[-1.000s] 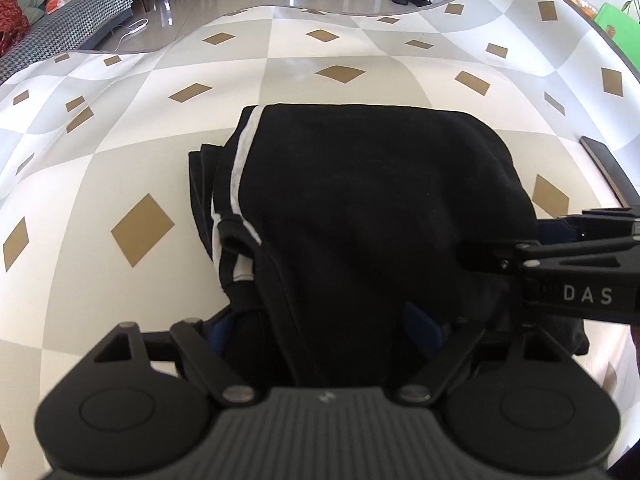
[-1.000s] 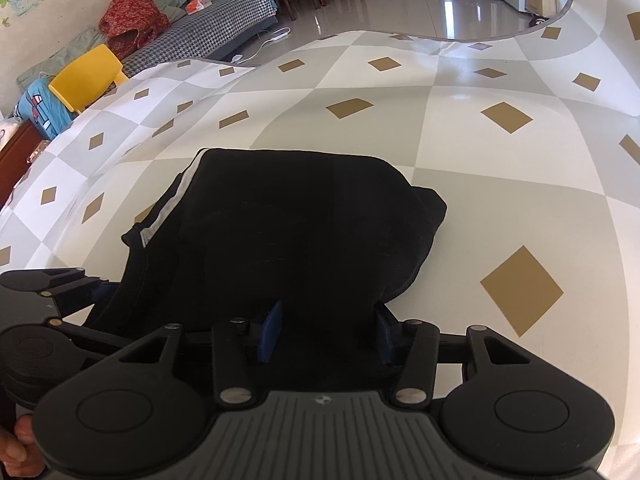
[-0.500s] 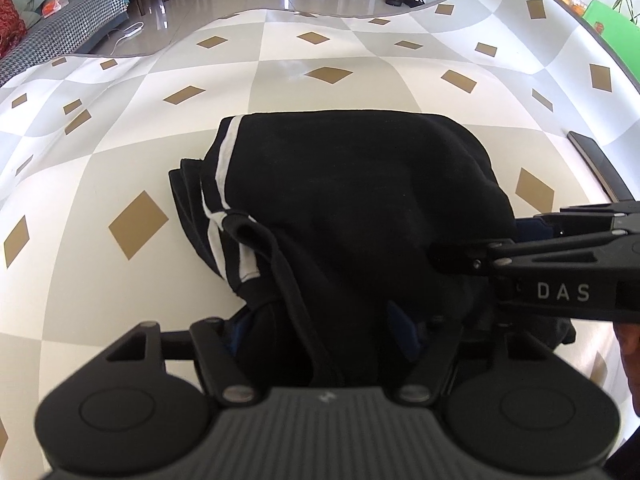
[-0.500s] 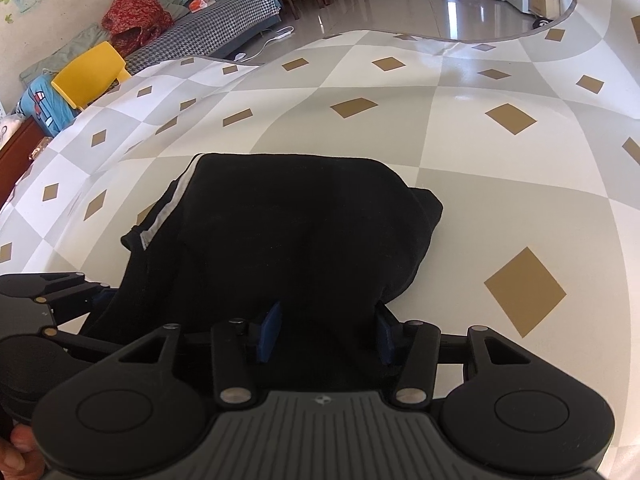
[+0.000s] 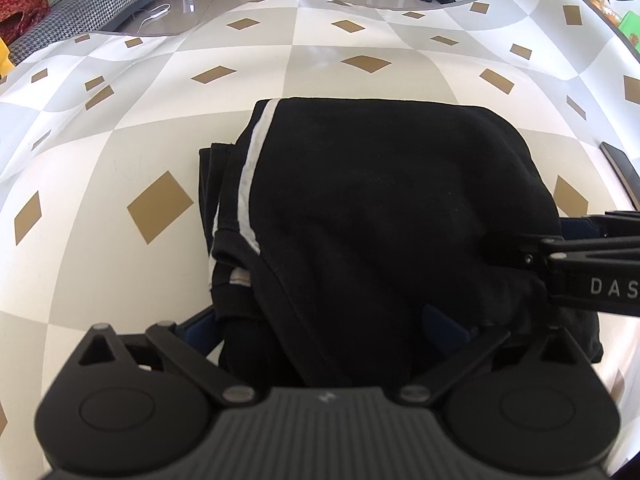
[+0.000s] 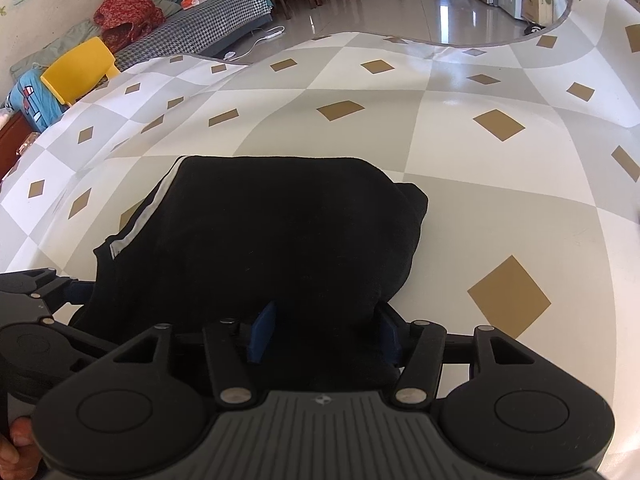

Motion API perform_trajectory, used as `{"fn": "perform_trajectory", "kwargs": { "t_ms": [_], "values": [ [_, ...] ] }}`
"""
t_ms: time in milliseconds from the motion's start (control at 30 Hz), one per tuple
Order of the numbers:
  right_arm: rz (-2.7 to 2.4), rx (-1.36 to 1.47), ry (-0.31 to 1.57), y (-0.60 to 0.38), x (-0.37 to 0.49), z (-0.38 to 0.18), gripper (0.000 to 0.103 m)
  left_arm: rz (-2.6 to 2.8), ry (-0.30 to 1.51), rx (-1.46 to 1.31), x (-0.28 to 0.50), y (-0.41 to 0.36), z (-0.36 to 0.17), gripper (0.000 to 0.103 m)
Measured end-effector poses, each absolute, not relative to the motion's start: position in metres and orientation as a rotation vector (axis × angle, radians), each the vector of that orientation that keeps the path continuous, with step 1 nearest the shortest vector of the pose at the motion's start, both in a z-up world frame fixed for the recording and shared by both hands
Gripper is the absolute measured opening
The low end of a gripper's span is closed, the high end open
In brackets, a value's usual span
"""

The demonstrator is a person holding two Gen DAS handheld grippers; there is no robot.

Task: Fold clothes
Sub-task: 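Close both tools on the edges of the folded black shirt, then lift the folded shirt with both tools and carry it across the table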

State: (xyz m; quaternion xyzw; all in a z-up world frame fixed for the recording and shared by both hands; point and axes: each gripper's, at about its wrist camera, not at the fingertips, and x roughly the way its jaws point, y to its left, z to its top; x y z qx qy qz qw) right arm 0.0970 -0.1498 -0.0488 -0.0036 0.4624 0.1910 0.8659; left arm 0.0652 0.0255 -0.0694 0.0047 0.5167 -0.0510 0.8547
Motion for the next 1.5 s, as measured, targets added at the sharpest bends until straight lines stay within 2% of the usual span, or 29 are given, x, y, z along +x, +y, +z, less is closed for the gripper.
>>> {"fn": "perform_trajectory", "kwargs": {
  "t_ms": [133,167,233,300,467,567,733,933,1133,1300,1500],
  "values": [
    [0.395,-0.011,0.955,-0.147,0.097,-0.050,0.056,-0.134,1.062,0.015,0.065,0.020,-0.068,0.101],
    [0.393,-0.018,0.950,-0.145,0.097,-0.050,0.053,-0.147,1.052,0.019,0.064,0.018,-0.067,0.096],
    [0.399,-0.008,0.949,-0.145,0.097,-0.050,0.045,-0.173,1.033,0.026,0.063,0.014,-0.065,0.079],
    [0.403,0.014,0.954,-0.146,0.098,-0.049,0.040,-0.200,1.016,0.013,0.061,0.011,-0.062,0.057],
    [0.410,0.025,0.957,-0.146,0.097,-0.045,0.022,-0.201,0.964,-0.046,0.057,0.015,-0.053,0.034],
    [0.416,0.030,0.961,-0.145,0.095,-0.044,0.021,-0.192,0.931,-0.029,0.054,0.016,-0.047,0.031],
    [0.408,0.014,0.959,-0.140,0.092,-0.044,0.021,-0.178,0.944,-0.049,0.048,0.021,-0.044,0.031],
    [0.374,-0.002,0.964,-0.140,0.091,-0.045,0.035,-0.135,0.984,-0.067,0.049,0.035,-0.053,0.033],
    [0.349,-0.015,0.975,-0.143,0.091,-0.046,0.045,-0.090,1.004,-0.081,0.048,0.047,-0.061,0.048],
    [0.335,-0.030,0.973,-0.143,0.091,-0.047,0.049,-0.060,1.002,-0.053,0.049,0.047,-0.063,0.067],
    [0.337,-0.044,0.957,-0.141,0.090,-0.049,0.053,-0.044,1.008,-0.060,0.054,0.046,-0.067,0.077]
  ]
}}
